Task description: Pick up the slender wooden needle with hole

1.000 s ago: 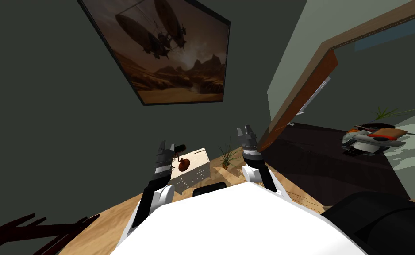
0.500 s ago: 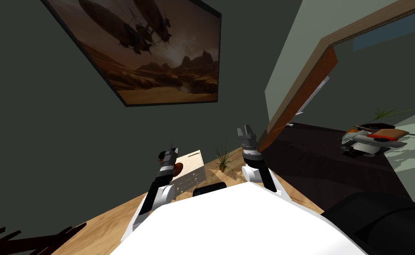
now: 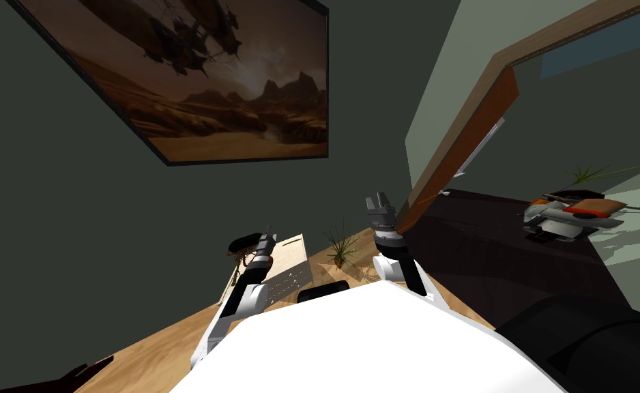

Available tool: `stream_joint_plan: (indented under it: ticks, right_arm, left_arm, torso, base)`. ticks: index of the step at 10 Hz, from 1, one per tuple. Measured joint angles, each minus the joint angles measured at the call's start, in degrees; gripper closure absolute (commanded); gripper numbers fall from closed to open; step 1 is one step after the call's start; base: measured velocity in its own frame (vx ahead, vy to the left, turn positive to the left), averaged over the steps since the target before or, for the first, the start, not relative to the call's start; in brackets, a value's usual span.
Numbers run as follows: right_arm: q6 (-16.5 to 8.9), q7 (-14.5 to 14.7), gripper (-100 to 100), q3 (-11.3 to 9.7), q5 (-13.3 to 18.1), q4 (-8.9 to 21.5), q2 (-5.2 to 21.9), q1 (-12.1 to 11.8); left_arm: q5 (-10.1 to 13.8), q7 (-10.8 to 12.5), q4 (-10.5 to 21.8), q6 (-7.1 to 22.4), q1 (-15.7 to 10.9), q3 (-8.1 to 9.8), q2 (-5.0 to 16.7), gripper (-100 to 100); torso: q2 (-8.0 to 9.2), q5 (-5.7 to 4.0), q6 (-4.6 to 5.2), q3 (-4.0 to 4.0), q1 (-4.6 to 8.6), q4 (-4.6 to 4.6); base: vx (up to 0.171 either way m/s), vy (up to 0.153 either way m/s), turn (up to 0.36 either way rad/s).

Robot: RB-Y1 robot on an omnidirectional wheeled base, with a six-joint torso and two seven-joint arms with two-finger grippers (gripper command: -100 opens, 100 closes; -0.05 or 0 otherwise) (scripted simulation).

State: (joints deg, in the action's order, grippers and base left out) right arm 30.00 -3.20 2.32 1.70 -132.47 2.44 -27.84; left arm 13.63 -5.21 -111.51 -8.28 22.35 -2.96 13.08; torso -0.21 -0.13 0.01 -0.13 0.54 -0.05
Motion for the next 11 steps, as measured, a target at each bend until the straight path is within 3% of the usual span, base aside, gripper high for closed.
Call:
stream_joint_plan:
  ticks: [1, 6, 11]
  right_arm:
    - [0.0, 0.0, 0, 0.0, 0.0, 0.0, 0.0, 0.0]
    - [0.0, 0.0, 0, 0.0, 0.0, 0.0, 0.0, 0.0]
    - [0.0, 0.0, 0, 0.01, 0.0, 0.0, 0.01, 0.0]
  left_arm:
    - [0.29, -0.33, 0.53, 0.83, 0.48, -0.11, 0.36, -100]
    - [2.89, -1.83, 9.43, 5.98, -3.29, 0.83, 3.31, -100]
    - [5.24, -3.19, 17.06, 11.1, -5.23, 1.87, 6.27, -100]
  torso:
    - [0.01, 0.0, -0.02, 0.0, -0.07, 0.0]
    - [-0.06, 0.0, 0.0, -0.03, 0.0, -0.01]
    - [0.14, 0.03, -0.02, 0.08, -0.23, 0.02]
  base:
    - [0.085, -0.142, -0.017]
    - [0.059, -0.129, -0.017]
    - [0.035, -0.09, 0.028]
